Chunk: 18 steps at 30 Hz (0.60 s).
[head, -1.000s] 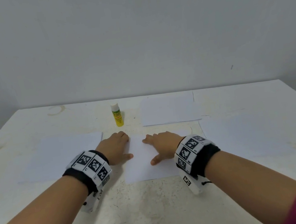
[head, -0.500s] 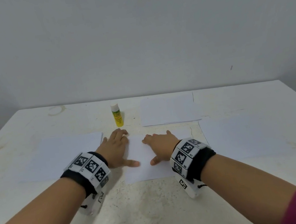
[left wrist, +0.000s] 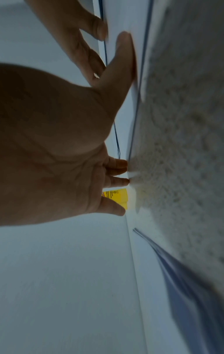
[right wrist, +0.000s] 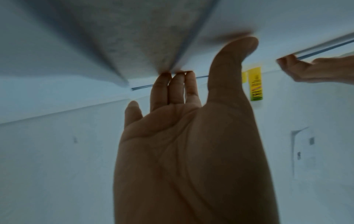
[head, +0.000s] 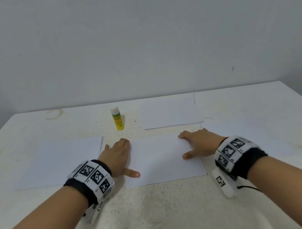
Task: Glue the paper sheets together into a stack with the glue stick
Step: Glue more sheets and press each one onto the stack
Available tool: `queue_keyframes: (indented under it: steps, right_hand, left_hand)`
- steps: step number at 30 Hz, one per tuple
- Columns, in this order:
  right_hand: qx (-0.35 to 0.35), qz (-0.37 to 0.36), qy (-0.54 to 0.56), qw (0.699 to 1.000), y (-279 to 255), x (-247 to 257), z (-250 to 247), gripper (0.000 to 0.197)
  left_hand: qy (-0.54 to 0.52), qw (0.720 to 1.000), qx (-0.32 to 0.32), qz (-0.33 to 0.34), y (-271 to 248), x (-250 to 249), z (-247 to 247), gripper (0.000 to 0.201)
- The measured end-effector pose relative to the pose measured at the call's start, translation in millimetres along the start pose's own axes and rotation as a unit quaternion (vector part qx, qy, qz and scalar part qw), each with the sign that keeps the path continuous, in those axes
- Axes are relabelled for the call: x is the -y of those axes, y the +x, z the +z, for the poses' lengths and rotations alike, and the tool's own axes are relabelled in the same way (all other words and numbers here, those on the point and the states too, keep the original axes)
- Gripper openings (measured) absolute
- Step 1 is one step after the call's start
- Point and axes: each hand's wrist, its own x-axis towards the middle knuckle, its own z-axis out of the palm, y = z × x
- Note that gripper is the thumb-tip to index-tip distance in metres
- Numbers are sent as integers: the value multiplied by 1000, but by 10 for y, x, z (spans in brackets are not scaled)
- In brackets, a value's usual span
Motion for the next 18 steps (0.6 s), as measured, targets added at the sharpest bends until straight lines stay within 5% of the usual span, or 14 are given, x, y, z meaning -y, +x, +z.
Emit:
queue_keyframes:
  steps: [4,9,14,18]
  right_hand:
    - [11,21,-39,999,-75,-55,-60,79]
    - [-13,36,-74,997,55,447,-87,72]
    - [-10,-38,-121,992,180,1010,96,103]
    - [15,-59,-158,985,141,931,115,120]
  left_hand:
    - [-6,1000,6,2,-3,-17,-21,118]
    - [-29,999,14,-3,2,-31,-42,120]
    - [-21,1000,16,-11,-9,-69,-70,120]
    - [-25,999,17,-12,-30,-64,-43,119]
